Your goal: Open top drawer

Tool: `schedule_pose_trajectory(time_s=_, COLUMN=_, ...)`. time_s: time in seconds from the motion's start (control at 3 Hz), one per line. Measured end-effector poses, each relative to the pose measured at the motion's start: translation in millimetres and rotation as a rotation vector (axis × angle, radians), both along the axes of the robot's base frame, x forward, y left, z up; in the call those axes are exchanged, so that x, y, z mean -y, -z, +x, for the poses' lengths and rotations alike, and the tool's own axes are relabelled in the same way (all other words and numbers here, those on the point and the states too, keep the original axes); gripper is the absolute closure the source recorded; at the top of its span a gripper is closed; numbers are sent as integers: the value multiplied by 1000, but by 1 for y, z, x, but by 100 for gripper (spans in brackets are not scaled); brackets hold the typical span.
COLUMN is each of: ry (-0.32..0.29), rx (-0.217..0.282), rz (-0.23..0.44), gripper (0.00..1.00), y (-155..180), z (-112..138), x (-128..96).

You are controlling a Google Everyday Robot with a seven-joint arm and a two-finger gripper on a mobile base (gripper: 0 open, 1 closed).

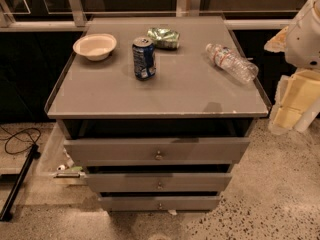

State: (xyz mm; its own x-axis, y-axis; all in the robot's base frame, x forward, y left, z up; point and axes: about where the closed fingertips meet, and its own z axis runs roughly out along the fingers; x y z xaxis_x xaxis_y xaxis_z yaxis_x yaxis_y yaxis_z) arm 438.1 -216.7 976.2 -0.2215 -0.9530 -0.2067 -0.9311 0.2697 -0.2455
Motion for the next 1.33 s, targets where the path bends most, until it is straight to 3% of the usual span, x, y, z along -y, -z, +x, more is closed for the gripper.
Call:
schedule_pose_trajectory(time_s=0.67, ry=-14, rx=-1, rz=6, gripper=0, y=5, z=-1, x=-3)
schedule_pose_trajectory(time_s=1.33, ry=-126, rx=-6, rz=159, gripper=0, y=80, z=-18, x=-21)
